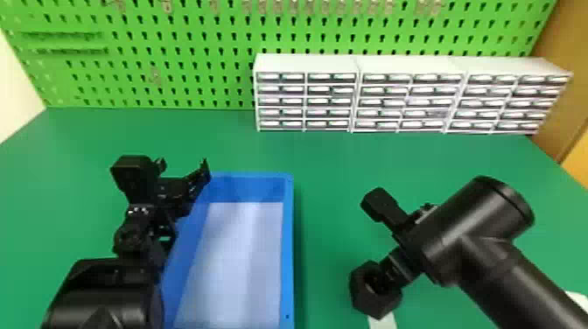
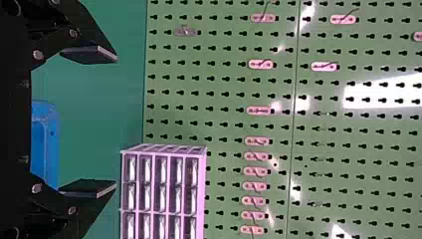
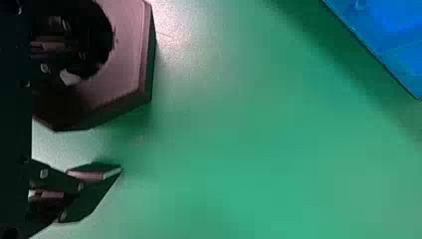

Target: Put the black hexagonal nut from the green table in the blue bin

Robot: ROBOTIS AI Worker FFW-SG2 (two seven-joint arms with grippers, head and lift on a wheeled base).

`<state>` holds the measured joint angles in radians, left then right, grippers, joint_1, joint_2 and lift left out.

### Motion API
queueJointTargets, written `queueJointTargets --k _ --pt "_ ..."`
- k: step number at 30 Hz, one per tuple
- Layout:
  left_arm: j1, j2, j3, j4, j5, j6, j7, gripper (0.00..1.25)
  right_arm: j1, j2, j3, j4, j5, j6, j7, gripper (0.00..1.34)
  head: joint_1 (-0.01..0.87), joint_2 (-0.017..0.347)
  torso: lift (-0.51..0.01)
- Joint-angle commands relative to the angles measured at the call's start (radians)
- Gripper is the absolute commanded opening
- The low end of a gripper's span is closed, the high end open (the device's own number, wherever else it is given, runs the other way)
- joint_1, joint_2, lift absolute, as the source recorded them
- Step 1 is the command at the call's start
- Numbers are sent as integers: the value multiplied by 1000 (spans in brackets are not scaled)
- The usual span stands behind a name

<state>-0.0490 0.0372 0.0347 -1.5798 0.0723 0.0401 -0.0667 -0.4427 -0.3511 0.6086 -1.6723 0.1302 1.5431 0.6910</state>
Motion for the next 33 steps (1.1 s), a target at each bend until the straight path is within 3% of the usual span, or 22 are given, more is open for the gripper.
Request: queueJointTargets --k 1,6,25,33 --pt "0 0 -1 1 0 0 1 887 -1 3 7 0 62 0 35 445 686 51 -96" --pt "0 1 -2 1 0 0 1 887 -5 6 26 0 155 0 107 301 686 51 -96" --pt "1 4 -4 1 3 1 1 887 -19 7 31 -18 379 3 331 301 686 51 -96" --pt "1 4 -4 1 3 1 1 887 -45 6 17 -47 451 3 389 301 686 51 -96"
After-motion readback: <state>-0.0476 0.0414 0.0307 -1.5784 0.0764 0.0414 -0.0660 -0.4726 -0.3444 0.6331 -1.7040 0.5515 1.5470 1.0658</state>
